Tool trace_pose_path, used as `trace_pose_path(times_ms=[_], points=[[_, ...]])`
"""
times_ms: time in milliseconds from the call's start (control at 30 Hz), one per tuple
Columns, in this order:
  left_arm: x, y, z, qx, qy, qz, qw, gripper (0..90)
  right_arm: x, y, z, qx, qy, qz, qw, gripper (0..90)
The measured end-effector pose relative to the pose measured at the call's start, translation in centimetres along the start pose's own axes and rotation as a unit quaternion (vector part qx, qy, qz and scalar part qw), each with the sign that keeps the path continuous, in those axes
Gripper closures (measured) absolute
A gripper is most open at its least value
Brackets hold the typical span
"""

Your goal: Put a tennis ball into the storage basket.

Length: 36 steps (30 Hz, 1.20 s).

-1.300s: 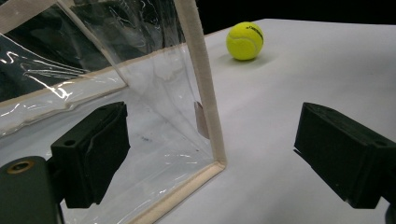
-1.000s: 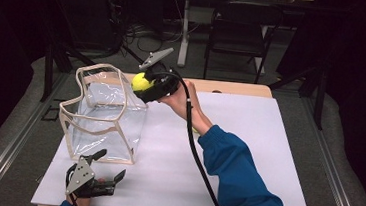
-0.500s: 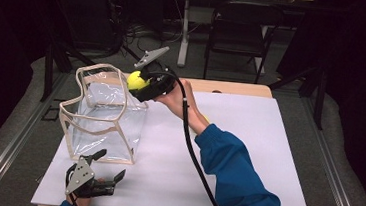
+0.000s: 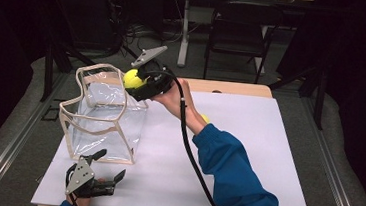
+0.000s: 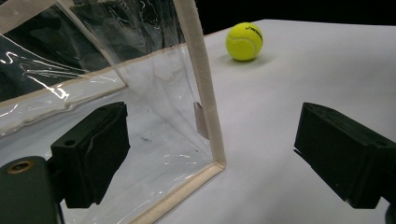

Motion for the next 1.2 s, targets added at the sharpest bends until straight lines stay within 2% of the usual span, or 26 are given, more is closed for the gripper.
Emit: trace_pose_path(times_ms=[667,900,1200], points=[[0.1,0.0,0.0,-0.002,0.001,-0.001,1.0,10.1,-0.2,-1.3,1.5,0.013,0.017,0.004,0.9998,26.5],[0.0,0.0,0.0,0.0,0.001,-0.001,1.0,10.1,-0.6,-2.0,2.0,0.024,0.015,0.007,0.9996,26.6],[0.0,0.0,0.0,-0.002,0.001,-0.001,1.0,10.1,-1.0,-2.7,2.5,0.026,0.015,0.013,0.9995,26.5]])
Point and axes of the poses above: each handheld gripper's, and its own axes: x roughly backward along the jaws, z roughly out of its top, y roughly to its right, the point moved 7 cm from there along -x, roughly forward along the jaws, and after that the axes turned 11 degrees about -y, right-handed, at the moved point
